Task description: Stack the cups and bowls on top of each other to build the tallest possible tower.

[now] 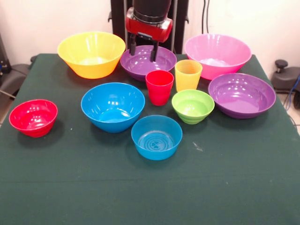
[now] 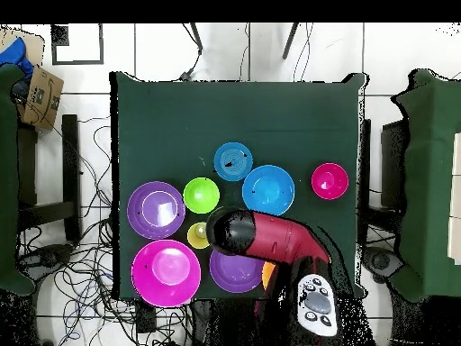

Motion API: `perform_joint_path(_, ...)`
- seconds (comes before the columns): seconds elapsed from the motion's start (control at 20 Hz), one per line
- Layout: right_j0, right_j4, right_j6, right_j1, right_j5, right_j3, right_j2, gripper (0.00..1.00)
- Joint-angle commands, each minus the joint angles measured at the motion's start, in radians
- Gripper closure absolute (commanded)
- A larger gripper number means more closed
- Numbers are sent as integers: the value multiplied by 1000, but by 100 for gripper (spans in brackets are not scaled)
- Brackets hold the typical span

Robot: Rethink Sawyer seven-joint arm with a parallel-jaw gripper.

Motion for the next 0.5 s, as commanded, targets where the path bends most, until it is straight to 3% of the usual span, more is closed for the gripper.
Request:
perform_joint_path(0.05, 26, -82, 67, 18, -82, 52, 43, 0)
perform_joint_path(0.3, -6, -52, 67, 23, -125, 80, 115, 0)
perform_joint_path(0.5, 5, -35, 86, 14, -143, 84, 127, 0)
